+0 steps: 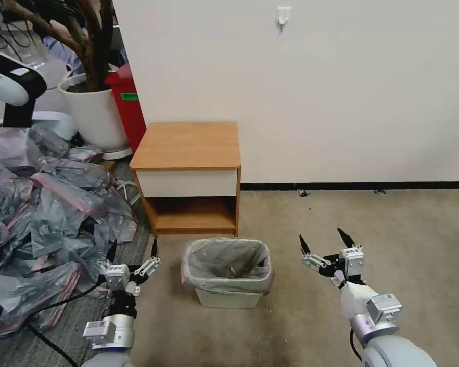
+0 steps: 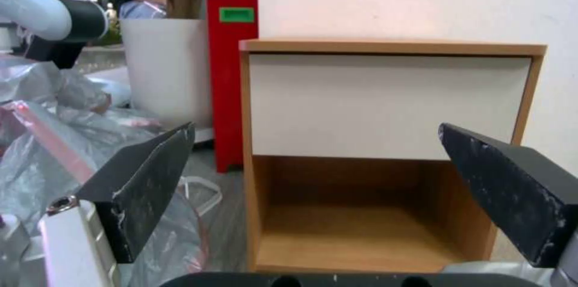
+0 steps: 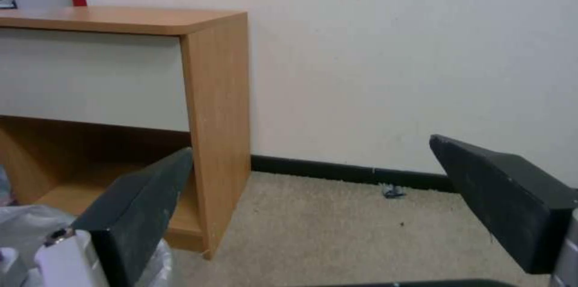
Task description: Pick up the garbage bag from the table and place it over the trash can.
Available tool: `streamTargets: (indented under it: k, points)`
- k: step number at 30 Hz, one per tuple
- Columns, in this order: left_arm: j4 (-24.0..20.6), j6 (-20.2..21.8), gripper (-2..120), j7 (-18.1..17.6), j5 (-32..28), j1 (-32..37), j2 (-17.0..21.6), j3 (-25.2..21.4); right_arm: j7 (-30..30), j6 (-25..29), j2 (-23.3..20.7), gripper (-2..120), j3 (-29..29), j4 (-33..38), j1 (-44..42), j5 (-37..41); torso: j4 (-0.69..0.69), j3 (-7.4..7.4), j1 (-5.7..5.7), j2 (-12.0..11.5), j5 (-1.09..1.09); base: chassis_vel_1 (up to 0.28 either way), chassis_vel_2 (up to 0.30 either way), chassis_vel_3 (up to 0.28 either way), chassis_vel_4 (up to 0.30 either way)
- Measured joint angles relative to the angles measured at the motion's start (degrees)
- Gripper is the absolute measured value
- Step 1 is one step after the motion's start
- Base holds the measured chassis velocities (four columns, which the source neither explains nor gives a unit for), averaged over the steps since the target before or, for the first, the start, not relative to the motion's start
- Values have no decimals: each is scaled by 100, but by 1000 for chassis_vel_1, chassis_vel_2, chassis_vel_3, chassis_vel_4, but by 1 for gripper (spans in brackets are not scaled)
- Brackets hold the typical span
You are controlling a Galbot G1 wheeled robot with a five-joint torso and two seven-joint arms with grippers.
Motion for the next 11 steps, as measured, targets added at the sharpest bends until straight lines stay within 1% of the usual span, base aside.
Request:
streamTargets:
  k: [11]
  points:
    - [-5,2,100,-5,-6,0,4,0,5,1,-3,100,-2,4,3,4,0,0,0,0,0,0,0,0,0]
